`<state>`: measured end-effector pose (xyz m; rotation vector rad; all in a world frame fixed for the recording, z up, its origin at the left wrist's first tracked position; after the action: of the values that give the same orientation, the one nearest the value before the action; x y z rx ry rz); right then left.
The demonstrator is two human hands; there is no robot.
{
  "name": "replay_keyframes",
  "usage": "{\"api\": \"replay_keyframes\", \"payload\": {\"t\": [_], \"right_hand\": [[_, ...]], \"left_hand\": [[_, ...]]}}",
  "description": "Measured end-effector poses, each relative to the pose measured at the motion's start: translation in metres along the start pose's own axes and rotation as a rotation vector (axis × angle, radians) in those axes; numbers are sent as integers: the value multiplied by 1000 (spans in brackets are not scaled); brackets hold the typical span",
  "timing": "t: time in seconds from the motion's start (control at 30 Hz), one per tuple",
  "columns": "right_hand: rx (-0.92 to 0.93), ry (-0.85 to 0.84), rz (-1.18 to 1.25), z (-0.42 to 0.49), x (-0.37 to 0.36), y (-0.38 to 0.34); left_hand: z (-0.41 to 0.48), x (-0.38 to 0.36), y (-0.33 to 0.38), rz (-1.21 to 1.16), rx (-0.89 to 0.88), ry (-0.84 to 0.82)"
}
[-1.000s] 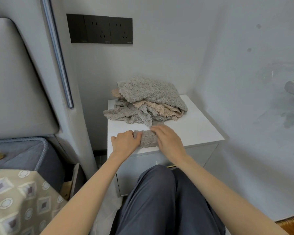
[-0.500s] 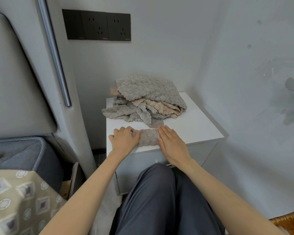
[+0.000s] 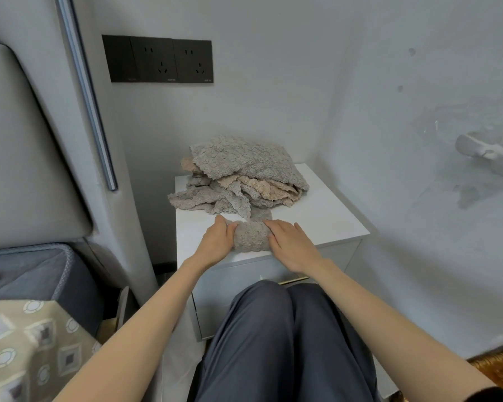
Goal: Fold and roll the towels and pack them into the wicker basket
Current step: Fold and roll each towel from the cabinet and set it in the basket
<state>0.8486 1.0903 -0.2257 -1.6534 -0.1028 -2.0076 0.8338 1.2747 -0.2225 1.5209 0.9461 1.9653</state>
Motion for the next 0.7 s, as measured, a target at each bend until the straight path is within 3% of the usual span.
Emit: {"api": "replay_keyframes", "payload": {"t": [0.4, 0.7], "right_hand": [[12, 35, 118, -30, 82, 23], [-244, 73, 318, -108, 109, 63]], "left_hand": [[-16, 8, 81, -385, -182, -147], [-50, -47, 140, -421, -261, -331]]}}
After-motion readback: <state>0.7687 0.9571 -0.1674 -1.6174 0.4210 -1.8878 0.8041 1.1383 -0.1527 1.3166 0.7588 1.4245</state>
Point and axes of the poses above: each hand's wrist, its own z-axis towards the middle knuckle, its own x-axis out of the back of the hand, y = z × x, the point moved 2 cm from there along z, towards the middle knuckle, and after that the axes turned 11 degrees about y, right-handed, at the moved point
